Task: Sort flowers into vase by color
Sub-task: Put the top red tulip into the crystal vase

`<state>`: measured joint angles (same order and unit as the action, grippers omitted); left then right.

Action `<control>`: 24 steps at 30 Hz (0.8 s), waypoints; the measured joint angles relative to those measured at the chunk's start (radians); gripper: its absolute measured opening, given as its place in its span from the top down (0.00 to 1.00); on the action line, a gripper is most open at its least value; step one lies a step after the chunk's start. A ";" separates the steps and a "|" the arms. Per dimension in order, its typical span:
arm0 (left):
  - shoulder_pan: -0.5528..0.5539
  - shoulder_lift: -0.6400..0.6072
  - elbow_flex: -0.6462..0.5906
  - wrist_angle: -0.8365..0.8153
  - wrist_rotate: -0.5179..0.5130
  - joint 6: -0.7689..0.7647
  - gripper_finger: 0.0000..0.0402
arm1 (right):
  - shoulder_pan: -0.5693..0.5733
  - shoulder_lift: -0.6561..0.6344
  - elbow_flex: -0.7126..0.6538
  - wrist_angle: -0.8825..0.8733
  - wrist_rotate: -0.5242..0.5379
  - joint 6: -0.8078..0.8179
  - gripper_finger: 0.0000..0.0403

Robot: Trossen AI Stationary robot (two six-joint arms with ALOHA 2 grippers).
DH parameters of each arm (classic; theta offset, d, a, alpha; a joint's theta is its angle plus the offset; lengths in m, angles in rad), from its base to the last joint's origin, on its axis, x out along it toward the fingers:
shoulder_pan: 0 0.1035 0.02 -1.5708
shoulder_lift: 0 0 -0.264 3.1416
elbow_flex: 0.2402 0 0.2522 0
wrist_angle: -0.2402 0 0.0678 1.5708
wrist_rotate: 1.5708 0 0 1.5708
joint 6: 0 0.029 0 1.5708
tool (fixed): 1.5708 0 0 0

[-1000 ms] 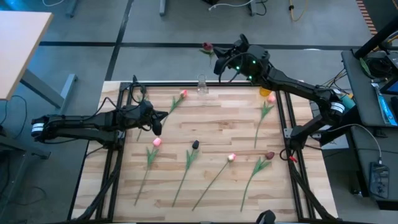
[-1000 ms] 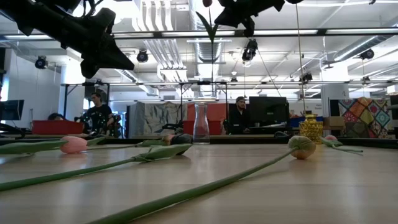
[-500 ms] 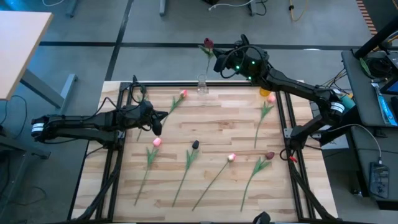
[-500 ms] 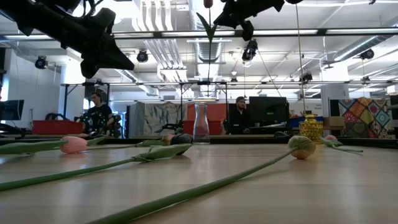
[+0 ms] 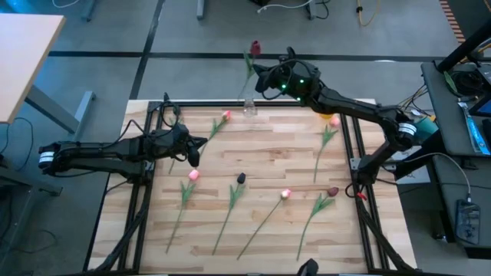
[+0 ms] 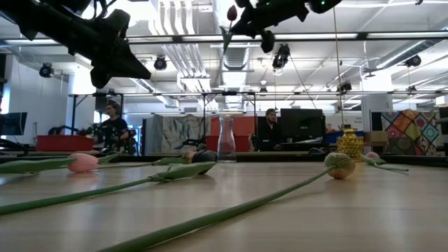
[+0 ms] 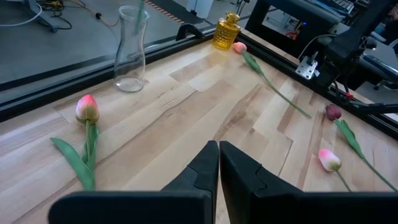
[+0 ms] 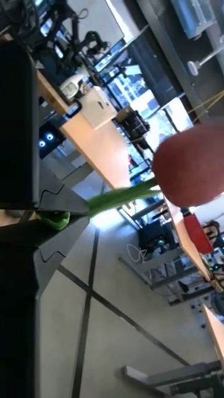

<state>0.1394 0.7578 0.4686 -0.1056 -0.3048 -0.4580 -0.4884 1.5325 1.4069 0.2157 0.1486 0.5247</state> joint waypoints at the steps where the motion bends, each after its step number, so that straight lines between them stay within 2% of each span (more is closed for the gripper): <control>1: 0.000 0.000 0.000 0.000 0.000 0.000 1.00 | 0.001 0.012 0.008 -0.001 0.000 -0.003 0.98; 9: 0.000 0.000 0.000 0.000 0.000 0.000 1.00 | -0.003 0.031 0.070 -0.002 -0.002 -0.071 0.98; 13: 0.000 0.001 0.000 0.000 0.000 0.000 1.00 | -0.013 0.017 0.096 -0.057 0.015 -0.112 0.98; 24: 0.000 0.013 0.000 0.000 -0.001 0.002 1.00 | -0.049 0.016 0.097 -0.109 0.035 -0.207 0.98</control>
<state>0.1394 0.7708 0.4686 -0.1055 -0.3055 -0.4561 -0.5373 1.5486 1.5043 0.1067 0.1835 0.3172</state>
